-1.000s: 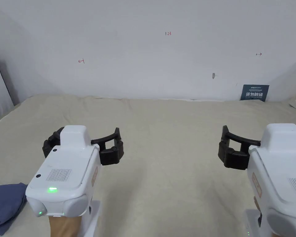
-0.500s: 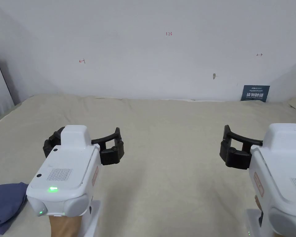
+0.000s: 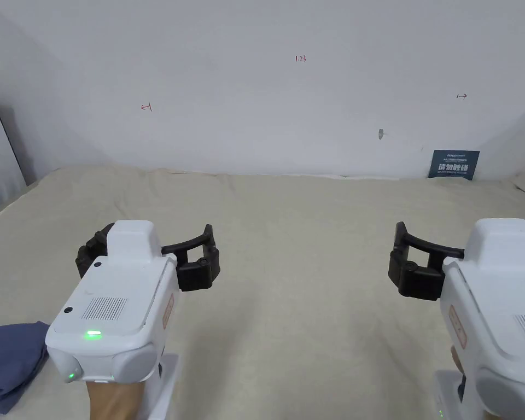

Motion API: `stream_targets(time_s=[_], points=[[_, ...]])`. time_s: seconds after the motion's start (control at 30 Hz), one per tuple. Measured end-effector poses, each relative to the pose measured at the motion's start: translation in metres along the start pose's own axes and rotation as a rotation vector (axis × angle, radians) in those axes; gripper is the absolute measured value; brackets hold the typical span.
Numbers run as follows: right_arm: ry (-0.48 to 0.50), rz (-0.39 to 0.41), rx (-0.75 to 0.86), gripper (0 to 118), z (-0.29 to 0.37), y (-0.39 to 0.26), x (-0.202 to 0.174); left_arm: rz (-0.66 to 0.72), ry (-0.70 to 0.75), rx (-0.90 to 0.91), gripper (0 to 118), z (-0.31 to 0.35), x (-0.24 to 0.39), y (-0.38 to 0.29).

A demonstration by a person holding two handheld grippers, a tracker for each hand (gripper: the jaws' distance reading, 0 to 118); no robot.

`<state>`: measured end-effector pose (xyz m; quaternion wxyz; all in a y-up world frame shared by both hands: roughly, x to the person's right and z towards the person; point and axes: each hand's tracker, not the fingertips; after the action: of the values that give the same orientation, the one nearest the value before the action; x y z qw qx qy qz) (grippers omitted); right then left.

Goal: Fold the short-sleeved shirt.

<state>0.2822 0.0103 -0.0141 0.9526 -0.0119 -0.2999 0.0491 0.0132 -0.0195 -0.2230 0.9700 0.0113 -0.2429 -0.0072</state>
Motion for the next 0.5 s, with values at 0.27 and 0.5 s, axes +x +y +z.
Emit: stream_targets(time_s=[0.27,0.5], points=[[0.002,-0.003,-0.001,118,-0.0009,-0.0005,0.0,-0.001,0.003,-0.003,118,-0.0004,0.0006,0.0001],[0.006,-0.003,-0.001,118,-0.0015,-0.0003,-0.0001,0.008,0.006,-0.002,118,-0.0004,0.0005,-0.0013]])
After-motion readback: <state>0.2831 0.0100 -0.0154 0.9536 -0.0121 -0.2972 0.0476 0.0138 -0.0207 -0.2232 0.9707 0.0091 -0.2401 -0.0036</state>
